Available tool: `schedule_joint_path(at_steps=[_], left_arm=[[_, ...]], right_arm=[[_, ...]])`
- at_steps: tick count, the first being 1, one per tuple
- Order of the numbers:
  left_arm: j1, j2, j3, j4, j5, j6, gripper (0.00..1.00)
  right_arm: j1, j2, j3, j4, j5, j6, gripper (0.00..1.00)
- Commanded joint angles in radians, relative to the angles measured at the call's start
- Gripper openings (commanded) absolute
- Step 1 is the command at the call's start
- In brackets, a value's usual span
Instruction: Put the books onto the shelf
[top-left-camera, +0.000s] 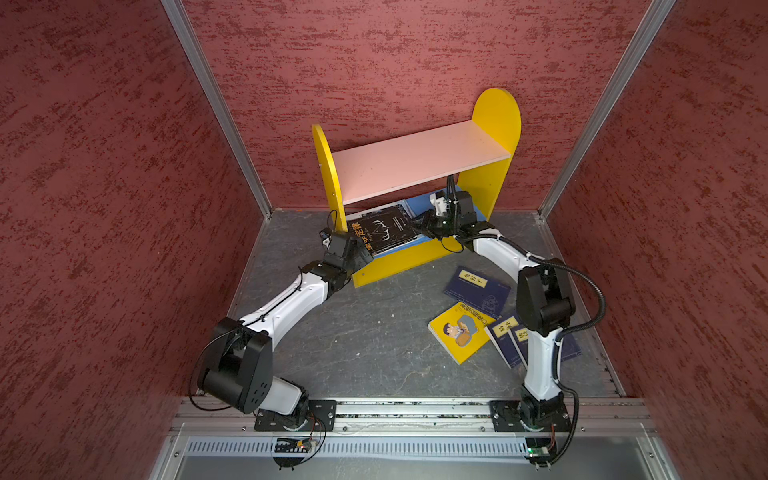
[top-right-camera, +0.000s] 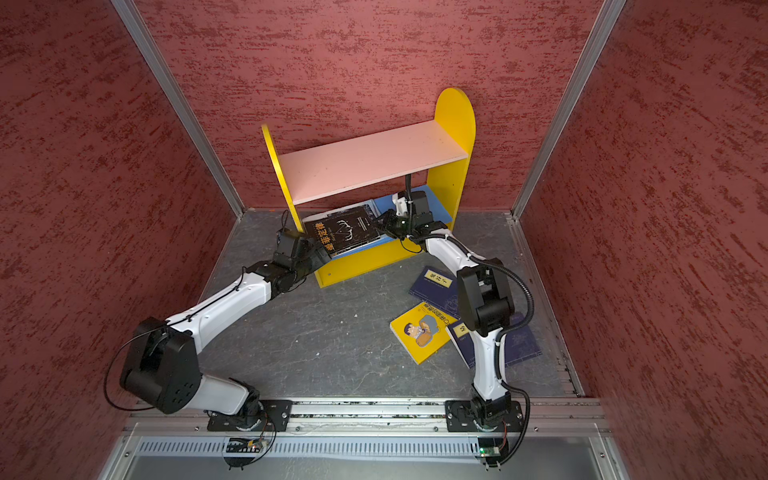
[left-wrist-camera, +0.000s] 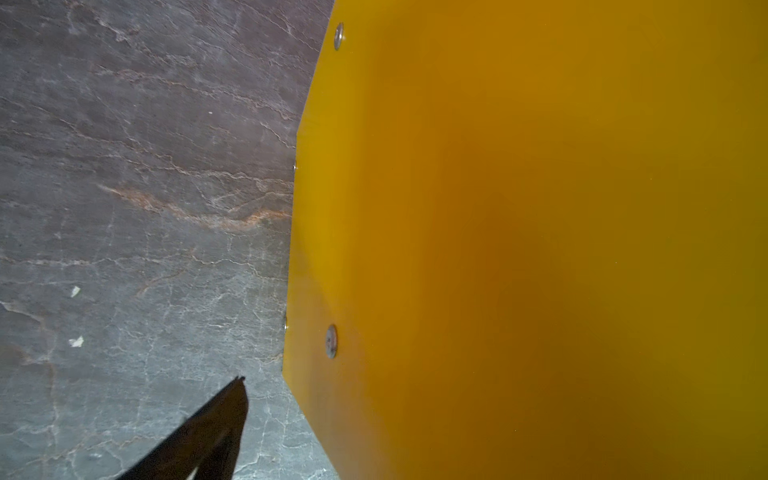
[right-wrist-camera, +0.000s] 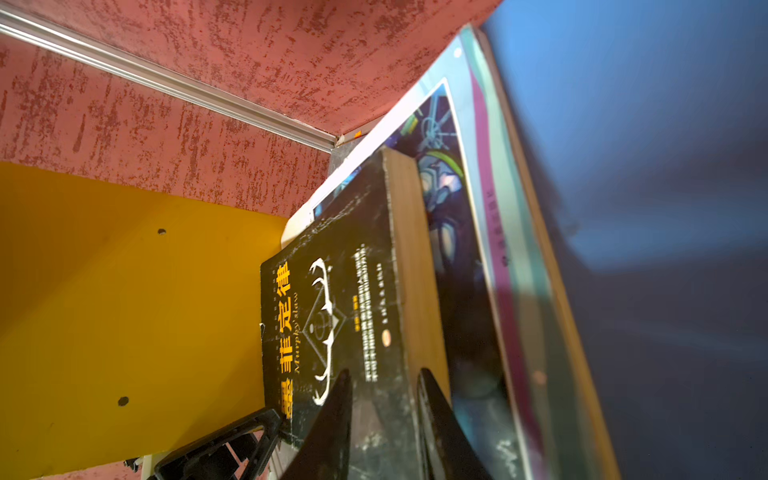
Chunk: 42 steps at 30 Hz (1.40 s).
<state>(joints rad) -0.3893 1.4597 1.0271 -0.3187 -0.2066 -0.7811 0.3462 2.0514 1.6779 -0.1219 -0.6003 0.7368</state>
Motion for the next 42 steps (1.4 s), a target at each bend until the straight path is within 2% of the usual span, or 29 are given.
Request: schedule_joint_path(at_steps=[1,2,5,7,12,16,22,26,38,42], left_arm=[[0.000,-0.018,0.005,0.011,0.031,0.017,0.99],[0.000,-0.027,0.007,0.019,0.036,0.024,0.99],[0.001,-0.061,-0.001,0.055,0.058,0.059,0.99],[0.007,-0.088,-0.008,0.089,0.085,0.085,0.99],[0.018,-0.172,-0.016,0.153,0.140,0.151,0.99],[0.028,-0.212,-0.003,0.140,0.175,0.186,0.99],[0.042,-0.240,-0.018,0.091,0.160,0.170,0.99],[0.050,-0.253,-0.041,0.094,0.160,0.148,0.99],[0.052,-0.251,-0.048,0.089,0.147,0.118,0.99],[0.051,-0.257,-0.060,0.094,0.143,0.105,0.99]], right_arm=[[0.007,-0.089,-0.013,-0.015,0.126,-0.081,0.34],[0.005,-0.098,-0.012,-0.024,0.158,-0.092,0.39],[-0.003,-0.094,0.024,-0.075,0.220,-0.120,0.41],[-0.003,-0.085,0.050,-0.120,0.270,-0.143,0.46],[-0.003,-0.059,0.106,-0.229,0.368,-0.222,0.50],[-0.003,-0.031,0.136,-0.286,0.419,-0.265,0.52],[0.002,-0.011,0.122,-0.268,0.359,-0.273,0.52],[0.007,-0.003,0.116,-0.234,0.270,-0.285,0.52],[0.033,0.031,0.141,-0.268,0.174,-0.294,0.35],[0.040,0.027,0.128,-0.263,0.171,-0.290,0.34]])
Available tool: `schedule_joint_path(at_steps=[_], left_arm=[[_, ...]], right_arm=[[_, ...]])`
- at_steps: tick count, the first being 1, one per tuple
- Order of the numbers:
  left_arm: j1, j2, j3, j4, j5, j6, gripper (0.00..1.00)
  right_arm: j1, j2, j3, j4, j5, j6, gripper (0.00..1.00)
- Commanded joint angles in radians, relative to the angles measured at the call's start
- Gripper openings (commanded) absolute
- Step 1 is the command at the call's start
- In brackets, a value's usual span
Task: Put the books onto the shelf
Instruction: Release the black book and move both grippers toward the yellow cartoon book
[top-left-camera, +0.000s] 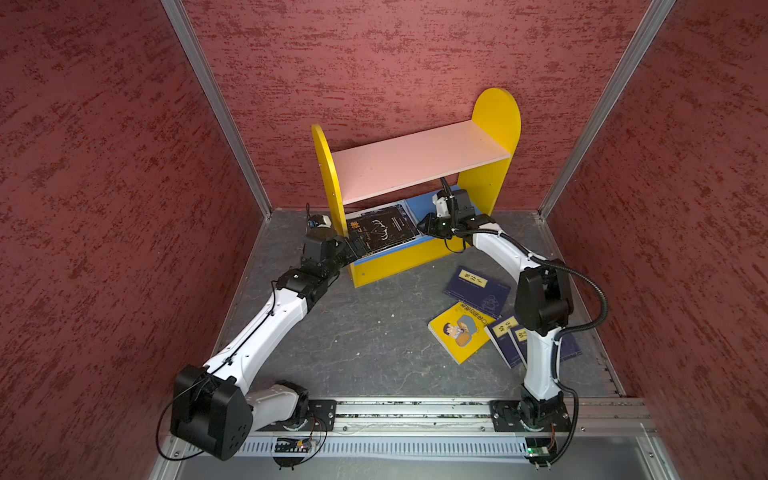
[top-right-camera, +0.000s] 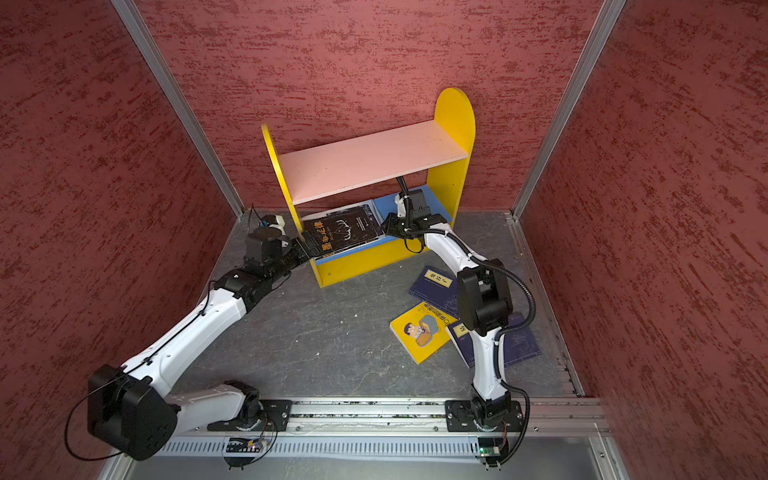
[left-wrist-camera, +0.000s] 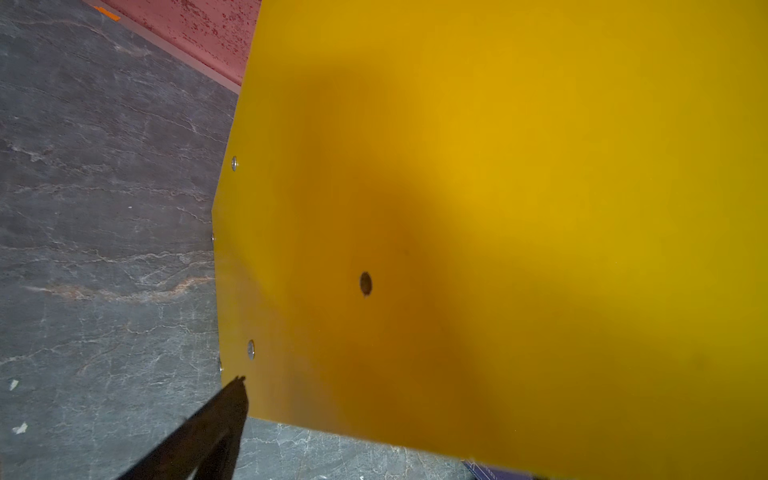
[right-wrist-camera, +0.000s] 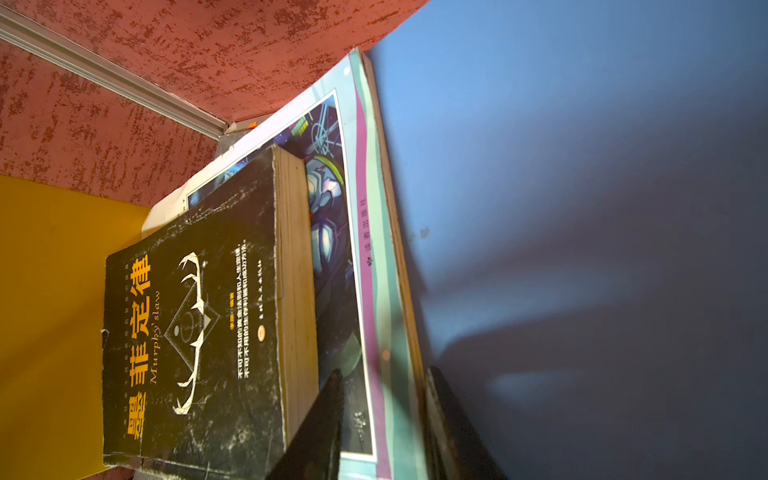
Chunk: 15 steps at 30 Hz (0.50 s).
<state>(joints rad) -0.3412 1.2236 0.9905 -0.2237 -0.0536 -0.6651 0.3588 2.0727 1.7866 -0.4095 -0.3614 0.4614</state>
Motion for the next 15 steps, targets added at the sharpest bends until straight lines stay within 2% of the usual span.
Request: schedule_joint_path(at_steps=[1,7,12,15], left_arm=[[0.003,-0.025,-0.028,0.002,-0.010,-0.015,0.99],[0.002,-0.045,-0.051,0.000,-0.010,-0.030,0.99],[0.002,-0.072,-0.064,0.000,-0.001,-0.022,0.99],[-0.007,-0.081,-0.059,-0.013,0.025,0.021,0.99]], right_arm=[[0.029,0.005,0.017,0.023,-0.069,-0.014,0.34],[0.031,-0.008,0.010,0.011,-0.052,-0.023,0.34],[0.032,-0.032,0.011,0.000,0.008,-0.021,0.38],[0.031,-0.082,-0.006,0.005,0.062,-0.014,0.45]])
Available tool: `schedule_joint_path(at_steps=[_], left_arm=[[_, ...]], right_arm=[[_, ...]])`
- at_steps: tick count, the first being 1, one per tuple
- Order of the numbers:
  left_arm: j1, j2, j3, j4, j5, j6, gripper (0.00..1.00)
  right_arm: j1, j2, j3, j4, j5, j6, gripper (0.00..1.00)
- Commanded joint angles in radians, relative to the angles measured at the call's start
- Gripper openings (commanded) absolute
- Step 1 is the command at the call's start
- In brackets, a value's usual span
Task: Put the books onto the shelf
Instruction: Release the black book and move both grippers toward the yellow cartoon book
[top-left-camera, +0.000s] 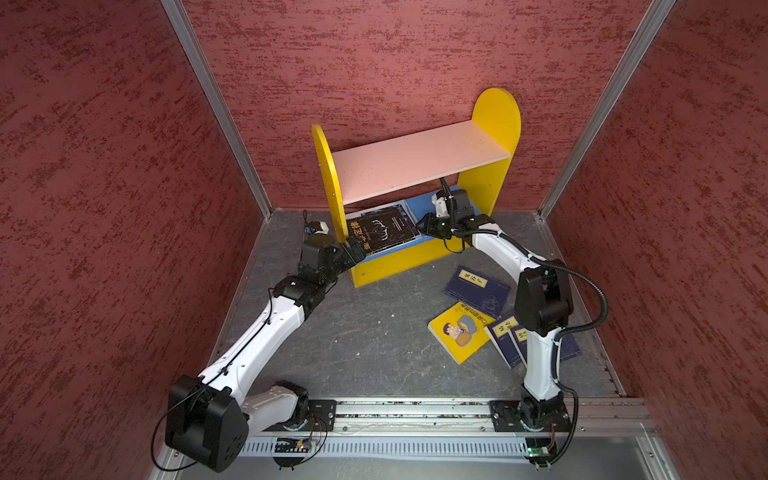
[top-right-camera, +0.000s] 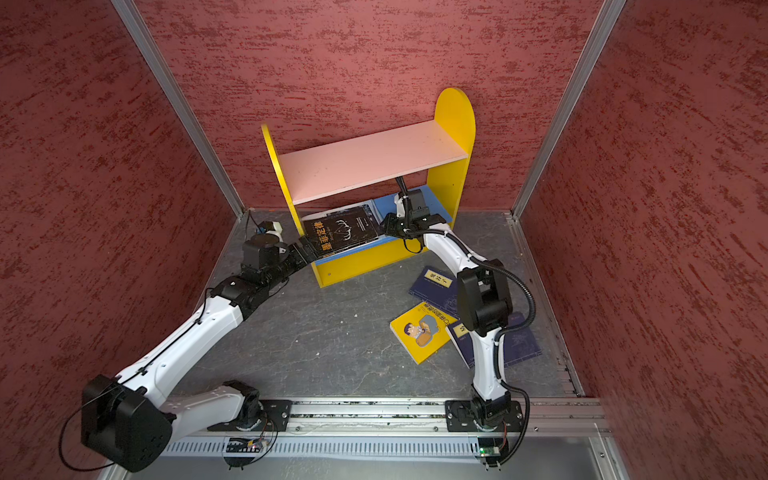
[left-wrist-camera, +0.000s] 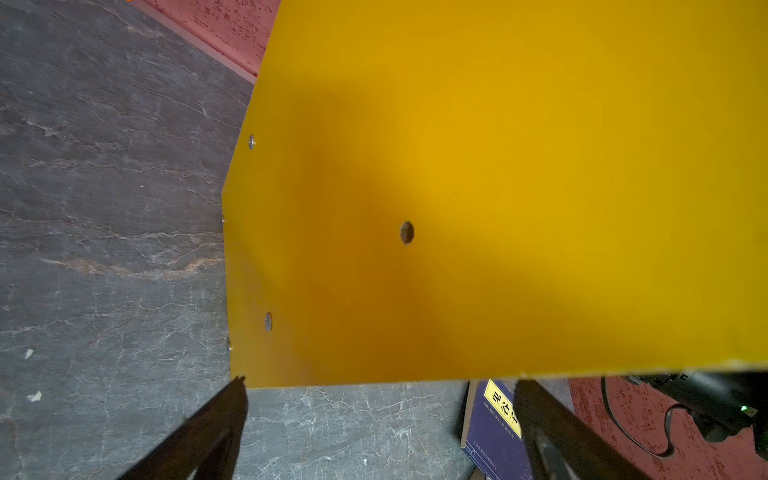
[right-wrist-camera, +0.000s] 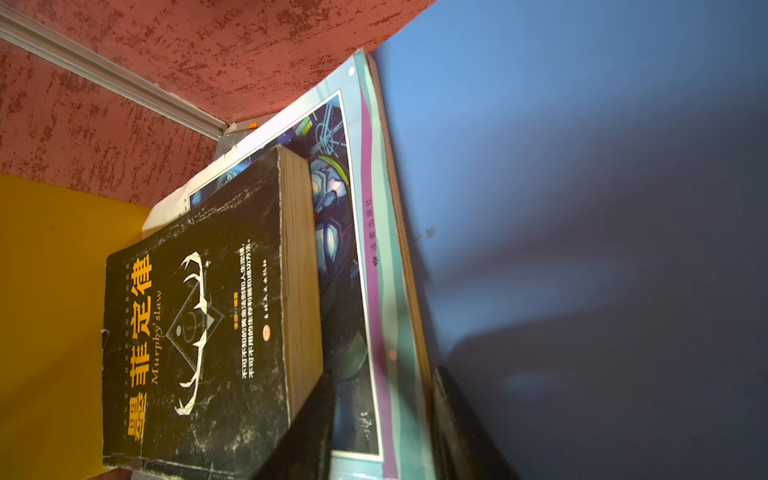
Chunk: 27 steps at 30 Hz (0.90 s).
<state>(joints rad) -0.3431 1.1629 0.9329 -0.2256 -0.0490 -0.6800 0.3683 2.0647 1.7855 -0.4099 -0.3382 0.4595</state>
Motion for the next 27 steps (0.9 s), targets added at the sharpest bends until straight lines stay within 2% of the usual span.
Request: schedule_joint_path(at_steps=[1,8,12,17,23,27], left_arm=[[-0.014,-0.020,0.003,-0.026,0.030,0.055,0.99],[-0.140,-0.028,0.012,-0.159,0.059,0.159,0.99],[-0.268,-0.021,0.018,-0.222,0.039,0.197,0.99],[-0.430,0.050,0.090,-0.312,0.002,0.276,1.00],[-0.500,0.201,0.167,-0.308,0.068,0.343,0.99],[-0.511,0.285,0.193,-0.285,0.091,0.354,0.99]], right_arm=[[0.020,-0.100,-0.024,0.011,0.062,-0.007,0.46],[0.018,-0.367,-0.310,0.071,0.302,0.066,0.62],[-0.002,-0.550,-0.544,0.083,0.441,0.170,0.75],[-0.070,-0.725,-0.732,0.016,0.483,0.274,0.83],[-0.124,-0.835,-0.845,-0.113,0.456,0.380,0.84],[-0.124,-0.891,-0.954,-0.104,0.314,0.452,0.82]])
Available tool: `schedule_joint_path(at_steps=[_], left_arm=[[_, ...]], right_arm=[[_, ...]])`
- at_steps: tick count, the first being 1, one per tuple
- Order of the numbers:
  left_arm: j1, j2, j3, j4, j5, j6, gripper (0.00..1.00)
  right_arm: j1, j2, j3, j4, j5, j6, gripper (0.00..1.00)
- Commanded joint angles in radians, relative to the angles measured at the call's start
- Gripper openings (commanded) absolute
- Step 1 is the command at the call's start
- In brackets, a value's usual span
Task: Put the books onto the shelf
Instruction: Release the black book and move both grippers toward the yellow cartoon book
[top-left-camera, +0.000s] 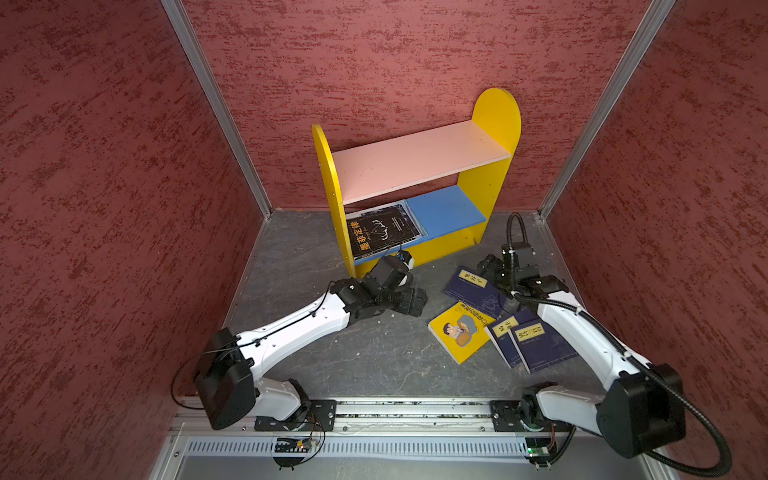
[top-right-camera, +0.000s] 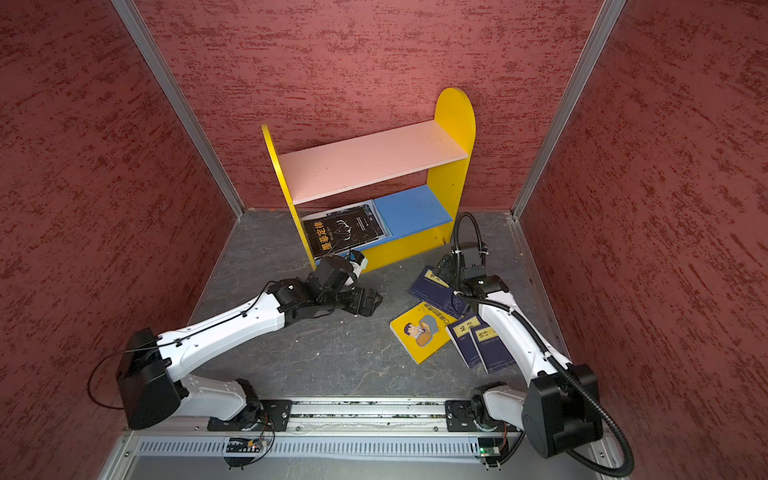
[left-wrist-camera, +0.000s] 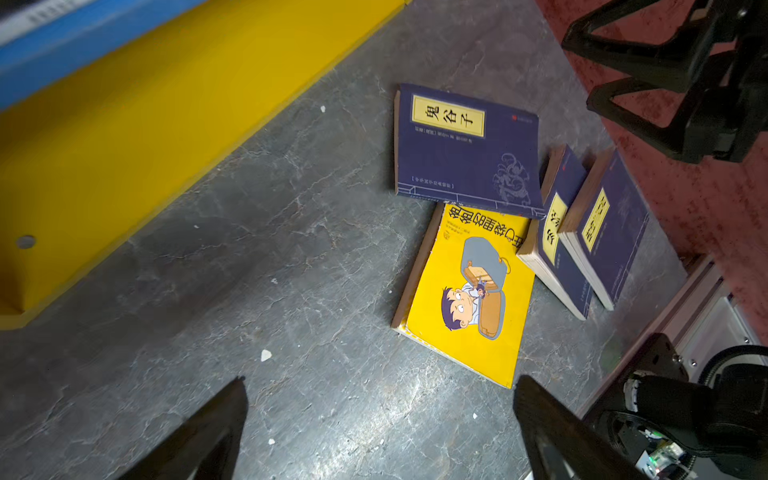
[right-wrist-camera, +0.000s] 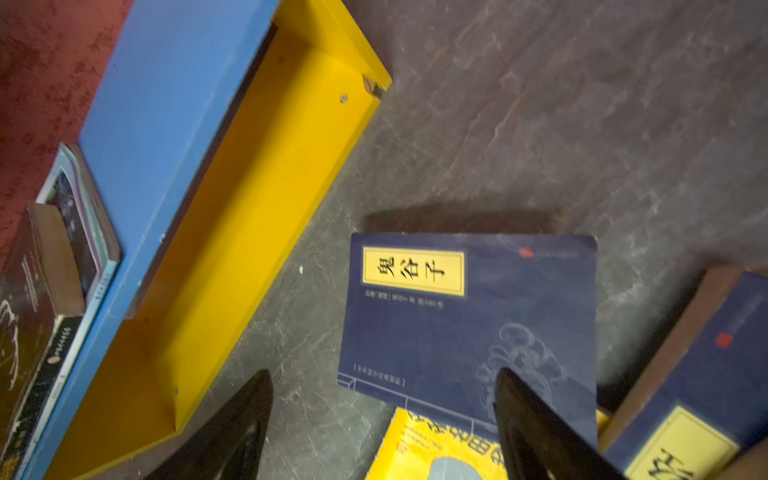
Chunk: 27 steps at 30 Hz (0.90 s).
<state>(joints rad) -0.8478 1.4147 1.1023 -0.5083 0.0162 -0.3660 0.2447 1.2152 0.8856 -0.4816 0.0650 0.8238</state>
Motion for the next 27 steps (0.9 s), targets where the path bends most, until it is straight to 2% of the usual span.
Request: schedule_joint_path(at_steps=[1,6,11,15,19,23,27], left_arm=[[-0.007,0.046,0.026,0.003,0.030,0.038,0.99],[-0.004,0.093,0.025,0.028,0.056,0.030,0.99],[-0.003,0.129,0.030,0.036,0.071,0.030,0.99],[0.000,0.150,0.040,0.054,0.082,0.019,0.99],[0.000,0.162,0.054,0.060,0.076,0.014,0.99],[0.002,0.158,0.055,0.066,0.052,0.002,0.99],[0.003,0.158,0.059,0.066,0.035,-0.008,0.99]], right_arm=[[0.000,-0.055,-0.081,-0.031,-0.123,0.112,0.82],[0.010,-0.170,-0.235,-0.011,-0.290,0.198,0.90],[0.011,-0.285,-0.277,-0.193,-0.289,0.200,0.98],[0.012,-0.338,-0.336,-0.229,-0.329,0.210,0.99],[0.021,-0.333,-0.401,-0.168,-0.342,0.210,0.99],[0.021,-0.297,-0.440,-0.069,-0.305,0.210,0.99],[0.020,-0.223,-0.433,-0.030,-0.249,0.155,0.99]])
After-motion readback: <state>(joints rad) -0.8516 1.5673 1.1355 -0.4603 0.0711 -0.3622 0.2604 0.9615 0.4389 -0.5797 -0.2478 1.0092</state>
